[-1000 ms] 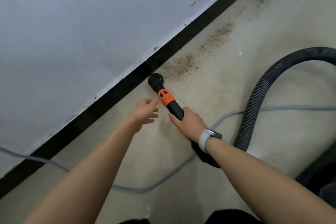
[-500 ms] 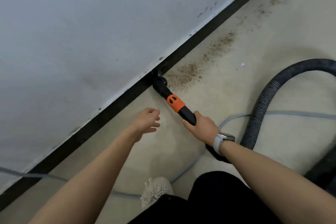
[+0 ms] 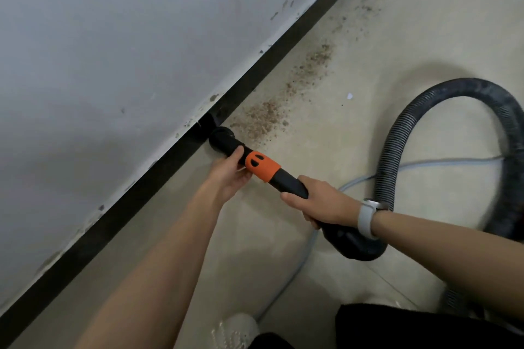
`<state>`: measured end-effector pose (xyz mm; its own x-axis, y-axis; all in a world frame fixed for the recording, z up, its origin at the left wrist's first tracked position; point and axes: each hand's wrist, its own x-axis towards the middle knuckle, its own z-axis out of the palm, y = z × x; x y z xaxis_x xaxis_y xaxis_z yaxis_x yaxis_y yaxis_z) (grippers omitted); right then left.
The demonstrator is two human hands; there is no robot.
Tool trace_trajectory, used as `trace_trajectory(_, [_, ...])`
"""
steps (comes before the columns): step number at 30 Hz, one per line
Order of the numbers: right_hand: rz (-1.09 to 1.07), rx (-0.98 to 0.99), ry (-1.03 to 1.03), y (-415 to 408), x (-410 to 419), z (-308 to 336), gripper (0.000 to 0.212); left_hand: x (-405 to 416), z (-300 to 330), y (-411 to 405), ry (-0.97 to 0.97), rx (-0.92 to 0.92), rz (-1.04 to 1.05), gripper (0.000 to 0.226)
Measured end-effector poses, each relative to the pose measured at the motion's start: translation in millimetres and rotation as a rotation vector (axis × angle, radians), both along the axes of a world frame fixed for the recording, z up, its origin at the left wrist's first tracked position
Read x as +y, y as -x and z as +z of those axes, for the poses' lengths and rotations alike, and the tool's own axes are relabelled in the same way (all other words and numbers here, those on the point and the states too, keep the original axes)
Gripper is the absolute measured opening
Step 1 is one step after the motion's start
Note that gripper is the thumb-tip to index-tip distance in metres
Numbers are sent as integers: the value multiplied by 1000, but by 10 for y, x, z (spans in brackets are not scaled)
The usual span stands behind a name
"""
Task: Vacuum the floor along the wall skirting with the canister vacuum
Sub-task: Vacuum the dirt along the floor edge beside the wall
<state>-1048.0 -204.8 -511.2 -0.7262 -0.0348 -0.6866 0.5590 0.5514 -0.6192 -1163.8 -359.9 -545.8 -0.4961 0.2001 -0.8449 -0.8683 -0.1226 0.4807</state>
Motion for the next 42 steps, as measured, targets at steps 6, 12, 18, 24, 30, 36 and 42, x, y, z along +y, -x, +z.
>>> trace_trajectory(6, [61,248,-275,91,-251,-205,45,-6,-153,-10,-34,40,-8,33])
trace_trajectory(12, [261,380,-547,131,-131,-314,54,38,-110,-212,-52,66,-98,28])
trace_trajectory(18, [296,305,-552,186,452,-230,50,-27,-339,-525,575,332,-380,46])
trace_trajectory(24, [317,200,-403,75,782,-190,39,-74,-521,-746,946,468,-864,69])
trace_trajectory(30, [377,146,-344,-214,1021,-154,36,12,-457,-804,995,949,-979,89])
trace_trajectory(36, [479,165,-442,-246,979,-144,43,179,-558,-630,920,1416,-1090,47])
trace_trajectory(42, [565,488,-939,-182,484,-299,40,179,-612,-604,903,1526,-1073,50])
